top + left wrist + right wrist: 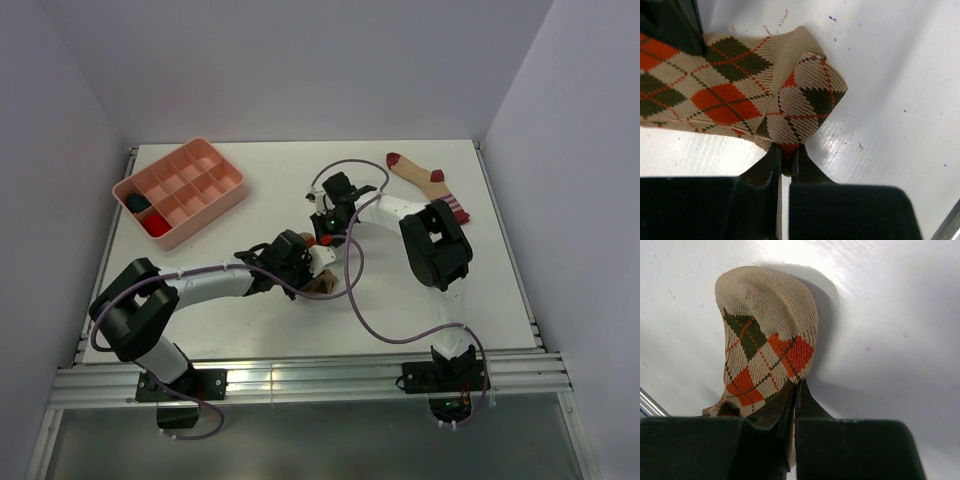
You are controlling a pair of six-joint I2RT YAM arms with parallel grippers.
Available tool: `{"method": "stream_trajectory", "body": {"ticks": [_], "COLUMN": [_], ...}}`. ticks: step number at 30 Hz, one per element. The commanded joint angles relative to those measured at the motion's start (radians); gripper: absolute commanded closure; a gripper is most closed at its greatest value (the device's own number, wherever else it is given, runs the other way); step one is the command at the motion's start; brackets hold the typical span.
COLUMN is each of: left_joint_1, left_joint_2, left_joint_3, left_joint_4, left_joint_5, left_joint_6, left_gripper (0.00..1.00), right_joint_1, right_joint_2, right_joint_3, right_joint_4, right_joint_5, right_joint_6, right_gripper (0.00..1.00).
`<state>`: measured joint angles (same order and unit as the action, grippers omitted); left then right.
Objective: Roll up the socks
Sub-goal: Roll the sock at the center of the board.
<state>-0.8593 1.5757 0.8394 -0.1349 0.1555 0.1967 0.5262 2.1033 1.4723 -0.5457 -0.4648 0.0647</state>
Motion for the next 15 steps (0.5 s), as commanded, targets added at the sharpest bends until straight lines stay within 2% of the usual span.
{"method": "stream_trajectory", "body": {"ticks": [1, 5, 7, 15], "left_joint_1": [0.023, 0.037, 0.031, 0.036], "left_joint_2": [0.03, 0.069, 0.078, 0.145], "left_joint_3": [0.056, 0.059, 0.084, 0.156], "left_joint_4": [-0.032, -0.071, -0.12, -0.215], "left_joint_5": [0.09, 0.159, 0.13, 0.202], "left_joint_6": [0.0, -0.032, -0.046, -0.094], "left_gripper": [0.99, 0.99, 0.99, 0.99], "right_joint_1": [-0.049, -0.054, -0.054, -0.069], "right_joint_2": [-0.045, -0.084, -0.091, -0.075], "right_joint_3": [-0.052, -0.084, -0.093, -0.089], "right_joint_4": [0.07, 0.108, 0.121, 0.113], "right_joint_5": [0.127, 0.12, 0.129, 0.176], "right_joint_6": [0.029, 0.03, 0.035, 0.087], "right_gripper": [1.0, 0.98, 0.98, 0.98]}}
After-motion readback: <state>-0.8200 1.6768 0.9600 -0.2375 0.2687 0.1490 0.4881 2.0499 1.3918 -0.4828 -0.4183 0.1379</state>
